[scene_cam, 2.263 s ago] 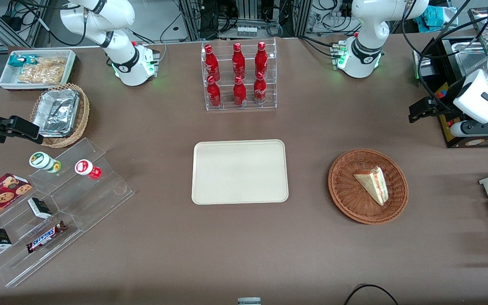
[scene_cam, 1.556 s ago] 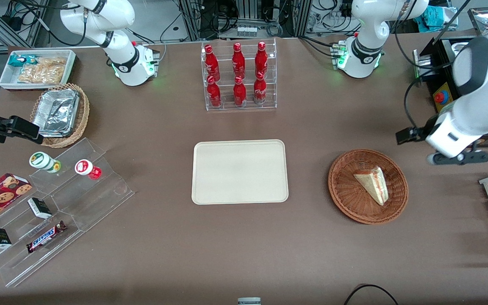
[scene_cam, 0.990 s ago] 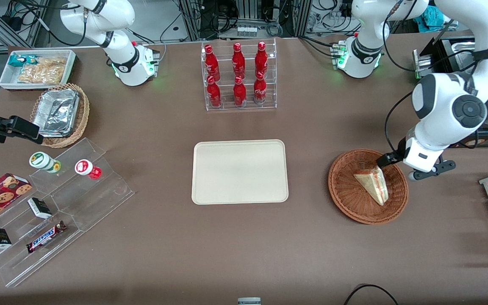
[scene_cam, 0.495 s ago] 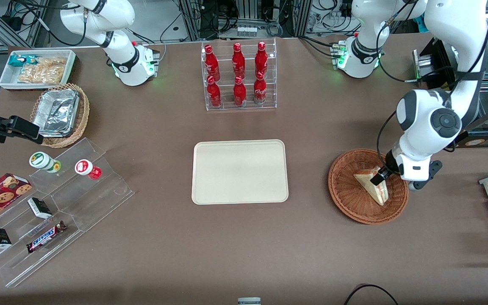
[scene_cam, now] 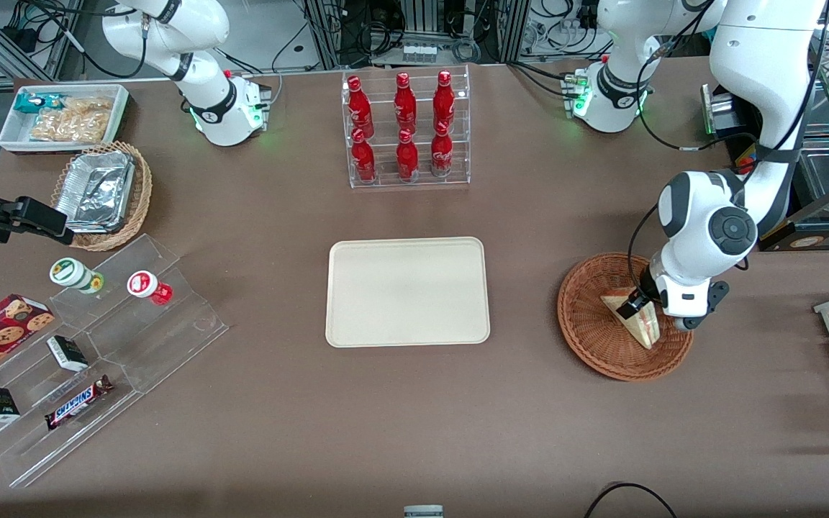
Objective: Place sandwich from basket to tray
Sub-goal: 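Close the left gripper on the wrapped sandwich and lift it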
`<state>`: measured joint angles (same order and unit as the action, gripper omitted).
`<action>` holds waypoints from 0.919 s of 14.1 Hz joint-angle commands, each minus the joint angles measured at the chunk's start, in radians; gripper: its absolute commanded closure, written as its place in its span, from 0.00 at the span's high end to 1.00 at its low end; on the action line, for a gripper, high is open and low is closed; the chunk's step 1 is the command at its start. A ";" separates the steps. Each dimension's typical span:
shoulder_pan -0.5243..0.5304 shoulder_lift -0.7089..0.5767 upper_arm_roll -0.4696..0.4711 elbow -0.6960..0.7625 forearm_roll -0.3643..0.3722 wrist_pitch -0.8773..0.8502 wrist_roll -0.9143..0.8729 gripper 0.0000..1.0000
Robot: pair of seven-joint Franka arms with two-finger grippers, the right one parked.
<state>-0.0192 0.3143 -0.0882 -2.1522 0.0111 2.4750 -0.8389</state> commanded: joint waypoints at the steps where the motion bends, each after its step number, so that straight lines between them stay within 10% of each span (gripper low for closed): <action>1: -0.005 -0.011 0.002 0.028 0.009 -0.014 -0.019 0.11; 8: -0.065 -0.064 -0.025 0.266 0.012 -0.550 0.128 0.10; 13: -0.295 -0.022 -0.030 0.366 0.009 -0.607 0.132 0.19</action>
<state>-0.2290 0.2488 -0.1291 -1.8443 0.0120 1.8852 -0.7131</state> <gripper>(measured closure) 0.855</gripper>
